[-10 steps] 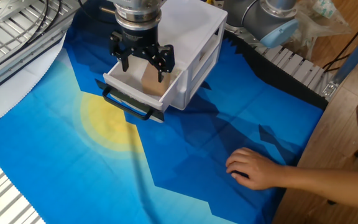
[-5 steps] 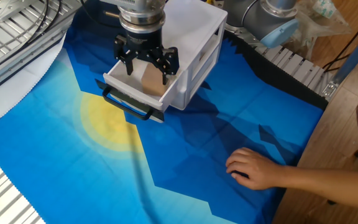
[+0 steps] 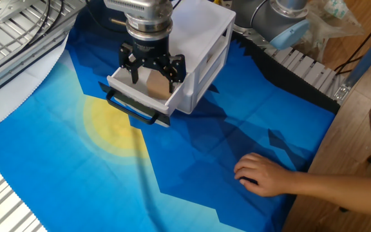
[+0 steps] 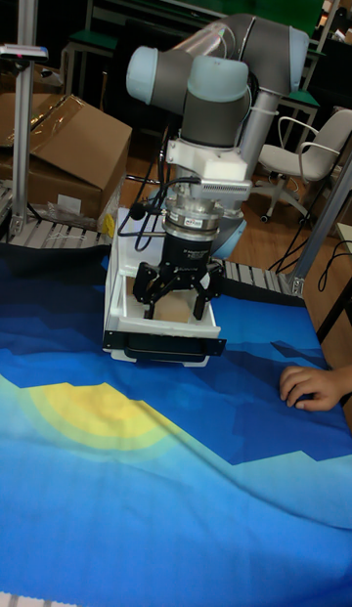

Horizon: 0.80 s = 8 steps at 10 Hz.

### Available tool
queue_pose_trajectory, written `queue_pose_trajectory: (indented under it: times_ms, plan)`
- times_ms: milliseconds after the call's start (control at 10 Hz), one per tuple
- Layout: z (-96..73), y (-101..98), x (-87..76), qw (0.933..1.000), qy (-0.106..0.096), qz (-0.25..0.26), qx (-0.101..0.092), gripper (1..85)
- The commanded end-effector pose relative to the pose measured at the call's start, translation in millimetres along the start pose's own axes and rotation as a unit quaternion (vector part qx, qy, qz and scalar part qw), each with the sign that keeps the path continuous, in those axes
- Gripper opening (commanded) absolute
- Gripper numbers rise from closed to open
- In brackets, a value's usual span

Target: Take something out of a drawer

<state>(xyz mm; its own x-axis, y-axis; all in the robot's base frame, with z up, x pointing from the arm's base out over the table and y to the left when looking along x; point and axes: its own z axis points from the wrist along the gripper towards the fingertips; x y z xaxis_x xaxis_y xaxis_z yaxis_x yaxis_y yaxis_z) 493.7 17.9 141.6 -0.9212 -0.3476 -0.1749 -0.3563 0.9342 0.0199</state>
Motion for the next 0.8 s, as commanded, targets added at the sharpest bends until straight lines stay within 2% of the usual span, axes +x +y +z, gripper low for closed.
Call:
queue_pose_trajectory:
  times_ms: [0, 100, 200, 400, 600, 700]
  plan:
    - [13.8, -2.8, -5.5, 0.9998, -0.021, -0.007, 0.0, 85.0]
    - [15.3, -4.6, -7.4, 0.9997, -0.025, -0.006, 0.003, 85.0]
    - [12.1, -0.1, -13.4, 0.9992, -0.034, 0.022, -0.005, 60.7]
    - [4.1, 5.1, -18.3, 0.9974, -0.036, 0.061, -0.011, 29.7]
    - [3.5, 6.5, -24.2, 0.9952, -0.044, 0.087, -0.008, 11.7]
    - [3.1, 6.1, -25.1, 0.9949, -0.044, 0.09, -0.004, 9.7]
